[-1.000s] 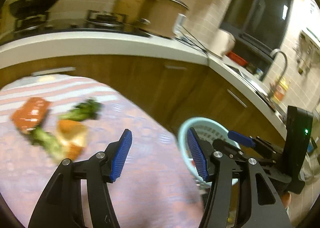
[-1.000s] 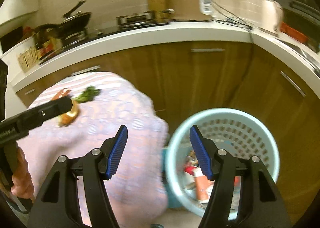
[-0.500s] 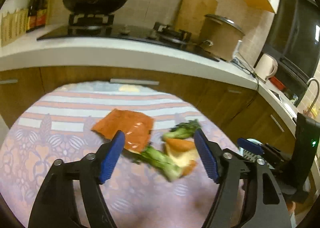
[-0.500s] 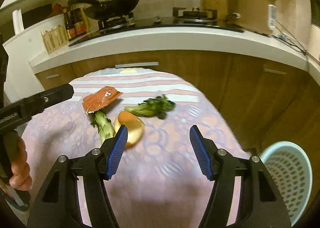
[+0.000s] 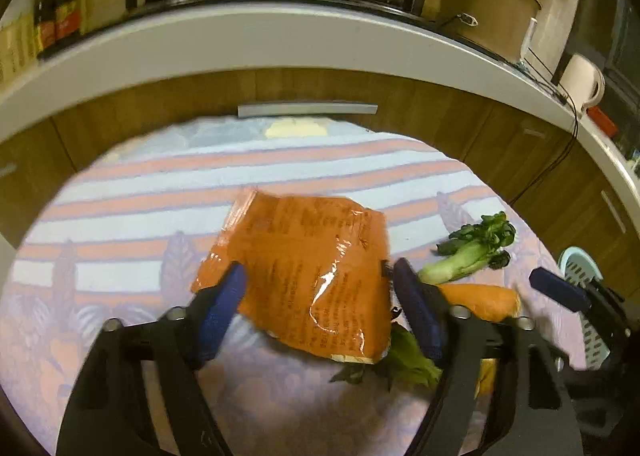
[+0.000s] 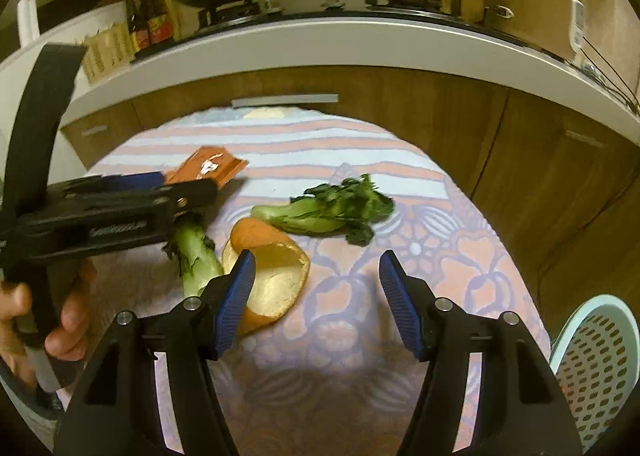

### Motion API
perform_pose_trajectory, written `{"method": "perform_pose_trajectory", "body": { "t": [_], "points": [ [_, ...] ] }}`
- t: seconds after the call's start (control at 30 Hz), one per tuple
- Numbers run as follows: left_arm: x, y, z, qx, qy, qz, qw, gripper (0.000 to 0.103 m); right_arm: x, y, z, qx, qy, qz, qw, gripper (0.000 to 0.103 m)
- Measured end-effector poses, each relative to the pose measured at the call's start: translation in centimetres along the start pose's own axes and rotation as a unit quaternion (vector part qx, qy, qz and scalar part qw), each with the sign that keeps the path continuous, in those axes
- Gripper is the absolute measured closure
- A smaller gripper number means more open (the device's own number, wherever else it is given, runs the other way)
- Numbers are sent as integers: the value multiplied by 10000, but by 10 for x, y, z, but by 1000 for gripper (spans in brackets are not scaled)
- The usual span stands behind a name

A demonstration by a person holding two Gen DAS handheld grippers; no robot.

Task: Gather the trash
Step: 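Grasp the second orange wrapper with the left tool, then grasp the orange peel with the right tool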

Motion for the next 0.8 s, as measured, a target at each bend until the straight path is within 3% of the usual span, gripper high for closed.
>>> {"method": "perform_pose_trajectory", "body": {
  "t": [0.07, 0.17, 0.27, 0.43, 0.5, 0.6, 0.7, 0.8],
  "points": [
    [0, 4, 0, 10, -43, 65, 10000, 50, 0, 2, -1, -12, 10, 43, 10000, 43],
    [-3, 10, 2, -201, -65, 267, 9994, 83, -1, 1, -2, 68, 39, -5, 10000, 42],
    [-2, 16, 12, -464, -288, 518, 9972, 96, -2, -1, -5, 115, 112, -94, 9998, 42],
    [-1, 17, 34, -615, -594, 658, 9942, 98, -4, 3, -12, 228, 286, -67, 9993, 44],
    [1, 14, 40, -553, -716, 604, 9941, 98, -6, 5, -15, 329, 356, -88, 9988, 69],
    [4, 13, 49, -563, -867, 603, 9928, 98, -8, 9, -20, 430, 477, -23, 9979, 85],
    [5, 16, 52, -597, -905, 692, 9917, 98, -8, 15, -15, 437, 384, 104, 9983, 98],
    [9, 19, 57, -637, -969, 792, 9901, 98, -7, 15, -6, 411, 163, 115, 9990, 99]
  ]
}}
Point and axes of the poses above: each gripper's, at about its wrist camera, not at the fingertips, and z roughly against the way its jaws point, y to its left, x to its top, the point moved 7 cm from there along -z, roughly the way its jaws point, and after that the axes turned 10 degrees about x, right-handed, at the moved point
